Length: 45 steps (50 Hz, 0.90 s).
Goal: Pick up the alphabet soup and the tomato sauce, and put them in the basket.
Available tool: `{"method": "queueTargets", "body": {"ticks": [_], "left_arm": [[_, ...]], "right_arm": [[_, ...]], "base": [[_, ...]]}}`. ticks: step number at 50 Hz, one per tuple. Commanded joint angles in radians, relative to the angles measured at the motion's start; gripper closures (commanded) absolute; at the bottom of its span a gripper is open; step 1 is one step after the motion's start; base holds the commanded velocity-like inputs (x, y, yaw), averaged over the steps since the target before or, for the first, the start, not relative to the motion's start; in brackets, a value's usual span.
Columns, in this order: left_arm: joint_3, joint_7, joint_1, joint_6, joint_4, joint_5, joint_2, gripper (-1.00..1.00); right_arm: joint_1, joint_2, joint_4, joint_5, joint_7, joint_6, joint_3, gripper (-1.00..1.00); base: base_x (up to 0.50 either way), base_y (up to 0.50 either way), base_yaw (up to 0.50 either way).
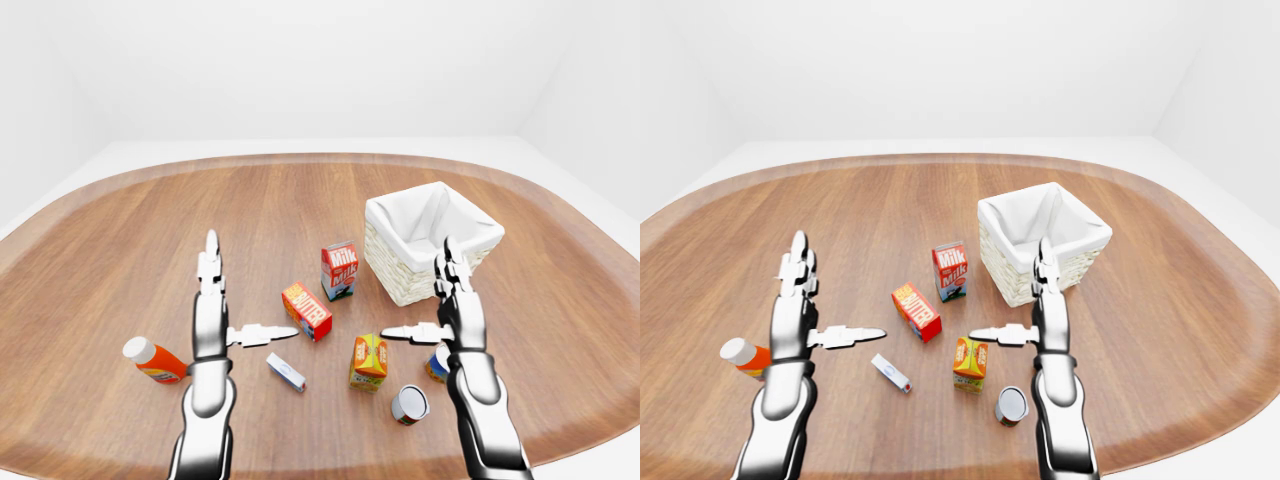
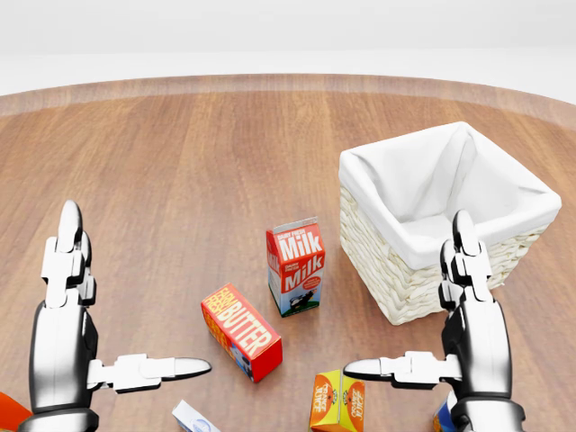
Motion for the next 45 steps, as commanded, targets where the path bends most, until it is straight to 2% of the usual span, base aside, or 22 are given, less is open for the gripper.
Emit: {"method": "queueTargets", "body": {"ticks": [1,3,11,27,34,36,38,39,44,45], "left_arm": [[-0.001,0.004,0.003,0.0,-0.004,0.004,0.0,-1.0],[-0.002,0.005,0.003,0.0,-0.005,0.006,0.0,-1.0],[-0.004,0.008,0.002,0.0,-0.001,0.01,0.0,-1.0],[-0.001,0.007,0.001,0.0,0.005,0.007,0.0,-1.0],[0.0,0.006,-0.003,0.0,0.0,0.005,0.0,-1.0],[0.001,0.006,-0.004,0.0,0.002,0.004,0.0,-1.0],[0.002,0.006,-0.006,0.0,0.005,0.002,0.001,-1.0],[0.002,0.005,-0.007,0.0,0.005,0.001,0.001,-1.0],[0.003,0.004,-0.01,0.0,0.004,-0.001,0.001,-1.0],[0.003,0.004,-0.01,0.0,0.003,-0.001,0.001,-1.0]], "right_arm": [[0.039,-0.017,0.027,-0.164,0.0,0.0,-0.004,-1.0],[0.046,-0.023,0.028,-0.246,-0.022,0.0,-0.014,-1.0],[0.091,-0.028,-0.047,-0.42,-0.036,0.0,-0.035,-1.0],[0.185,-0.006,-0.246,-0.581,0.029,0.0,-0.035,-1.0],[0.202,-0.011,-0.27,-0.718,0.035,0.0,-0.045,-1.0],[0.213,-0.003,-0.348,-0.716,0.093,0.0,-0.043,-1.0],[0.216,-0.002,-0.357,-0.72,0.105,0.0,-0.045,-1.0],[0.221,-0.007,-0.322,-0.749,0.07,0.0,-0.051,-1.0],[0.221,-0.006,-0.346,-0.787,0.103,0.0,-0.062,-1.0],[0.22,-0.009,-0.317,-0.834,0.059,0.0,-0.072,-1.0]], "base": [[0.0,0.0,0.0],[0.0,0.0,0.0],[0.0,0.0,0.0],[0.0,0.0,0.0],[0.0,0.0,0.0],[0.0,0.0,0.0],[0.0,0.0,0.0],[0.0,0.0,0.0],[0.0,0.0,0.0],[0.0,0.0,0.0]]}}
